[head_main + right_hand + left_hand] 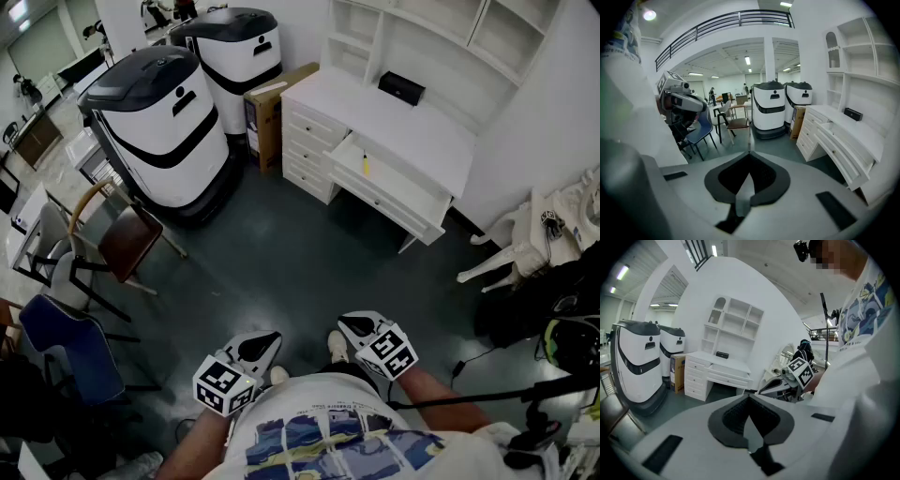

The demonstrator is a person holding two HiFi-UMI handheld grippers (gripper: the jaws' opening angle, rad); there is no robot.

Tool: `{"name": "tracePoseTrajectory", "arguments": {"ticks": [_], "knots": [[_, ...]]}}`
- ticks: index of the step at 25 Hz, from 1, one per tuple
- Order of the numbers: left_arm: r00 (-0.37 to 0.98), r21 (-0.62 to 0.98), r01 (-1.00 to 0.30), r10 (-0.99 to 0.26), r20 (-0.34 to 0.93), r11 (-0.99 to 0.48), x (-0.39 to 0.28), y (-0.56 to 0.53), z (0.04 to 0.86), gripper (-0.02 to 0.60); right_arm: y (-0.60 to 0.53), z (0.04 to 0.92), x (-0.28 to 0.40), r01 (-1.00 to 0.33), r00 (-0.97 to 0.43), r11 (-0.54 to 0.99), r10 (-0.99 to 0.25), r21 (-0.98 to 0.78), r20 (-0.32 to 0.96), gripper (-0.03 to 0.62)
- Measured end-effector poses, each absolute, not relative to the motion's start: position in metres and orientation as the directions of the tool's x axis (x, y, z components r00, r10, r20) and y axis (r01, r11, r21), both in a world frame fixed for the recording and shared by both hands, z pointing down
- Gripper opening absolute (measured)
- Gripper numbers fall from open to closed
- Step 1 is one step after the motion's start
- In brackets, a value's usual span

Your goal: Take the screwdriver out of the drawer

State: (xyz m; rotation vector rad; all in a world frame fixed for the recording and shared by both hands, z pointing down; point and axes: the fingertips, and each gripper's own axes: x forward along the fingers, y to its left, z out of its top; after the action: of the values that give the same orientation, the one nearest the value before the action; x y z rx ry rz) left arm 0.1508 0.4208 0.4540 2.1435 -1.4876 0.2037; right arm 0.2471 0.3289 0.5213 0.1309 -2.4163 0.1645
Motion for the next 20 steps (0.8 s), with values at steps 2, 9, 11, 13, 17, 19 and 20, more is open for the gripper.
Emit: {"name": "tracePoseTrajectory", "arguments": {"ticks": [2, 9, 11, 13, 17, 19, 20], "knots": [[0.392, 0.333, -0.904, -0.827, 0.402, -0.267, 0.147, 0.431, 0.458, 0.012, 0.341, 0.522, 0.244, -0.148, -0.749, 0.985, -0.054, -0.088, 0.66, 0.025], [0.436, 0.359, -0.884, -0.807, 0.399, -0.3, 0.141, 0.442, 0.472, 0.012, 0.358, 0.523, 0.255, -0.218, -0.726, 0.972, -0.099, -0.091, 0.681, 0.025], [0.45, 0.372, -0.875, -0.801, 0.395, -0.309, 0.143, 0.435, 0.474, 0.014, 0.355, 0.525, 0.261, -0.239, -0.715, 0.966, -0.109, -0.094, 0.691, 0.025], [0.466, 0.377, -0.868, -0.793, 0.392, -0.323, 0.144, 0.423, 0.476, 0.014, 0.345, 0.527, 0.264, -0.256, -0.709, 0.961, -0.116, -0.102, 0.695, 0.025], [0.491, 0.362, -0.861, -0.771, 0.406, -0.357, 0.144, 0.382, 0.477, 0.012, 0.307, 0.533, 0.253, -0.276, -0.723, 0.953, -0.119, -0.126, 0.681, 0.025], [0.494, 0.354, -0.861, -0.763, 0.416, -0.365, 0.142, 0.359, 0.473, 0.014, 0.281, 0.534, 0.243, -0.278, -0.73, 0.952, -0.123, -0.128, 0.672, 0.025], [0.494, 0.347, -0.863, -0.76, 0.422, -0.368, 0.139, 0.347, 0.471, 0.014, 0.267, 0.533, 0.237, -0.279, -0.736, 0.952, -0.127, -0.126, 0.665, 0.026]]}}
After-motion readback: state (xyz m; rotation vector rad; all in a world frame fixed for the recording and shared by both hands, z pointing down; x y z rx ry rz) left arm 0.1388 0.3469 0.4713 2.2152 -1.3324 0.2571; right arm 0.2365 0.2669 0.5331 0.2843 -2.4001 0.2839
